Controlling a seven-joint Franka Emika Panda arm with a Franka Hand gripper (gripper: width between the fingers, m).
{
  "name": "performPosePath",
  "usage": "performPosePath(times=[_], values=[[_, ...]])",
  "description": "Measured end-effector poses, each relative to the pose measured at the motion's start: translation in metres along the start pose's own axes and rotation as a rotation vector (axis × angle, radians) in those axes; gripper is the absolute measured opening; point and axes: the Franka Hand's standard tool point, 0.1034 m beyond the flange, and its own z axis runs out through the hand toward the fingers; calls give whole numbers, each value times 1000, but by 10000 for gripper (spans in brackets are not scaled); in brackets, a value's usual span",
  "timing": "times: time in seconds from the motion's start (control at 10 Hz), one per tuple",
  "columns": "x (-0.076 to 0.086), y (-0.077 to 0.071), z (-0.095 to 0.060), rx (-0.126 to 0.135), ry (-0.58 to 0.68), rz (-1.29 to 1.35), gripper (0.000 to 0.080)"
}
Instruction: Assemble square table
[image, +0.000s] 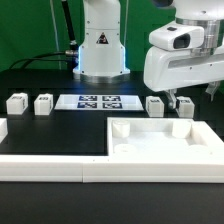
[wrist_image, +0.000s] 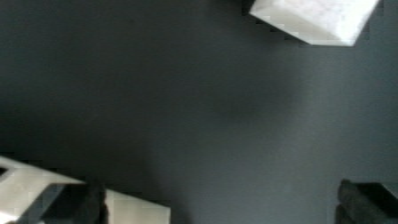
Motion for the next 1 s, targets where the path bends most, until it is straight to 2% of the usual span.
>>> performPosePath(times=[0.1,0.4,0.5,0.6,0.7,0.8,0.9,1.0], values=[[-3,-10,4,14,-11,179,649],[-3,-11,4,18,-26,186,649],[-13,-15,5,20,-91,233,649],[-28,-18,4,1,-246,231,649],[-36,-23,8,-4,-393,233,649],[-41,-24,14,-5,-465,223,649],[-46,-19,17,3,-550,199,649],[-49,-17,16,0,-687,198,649]])
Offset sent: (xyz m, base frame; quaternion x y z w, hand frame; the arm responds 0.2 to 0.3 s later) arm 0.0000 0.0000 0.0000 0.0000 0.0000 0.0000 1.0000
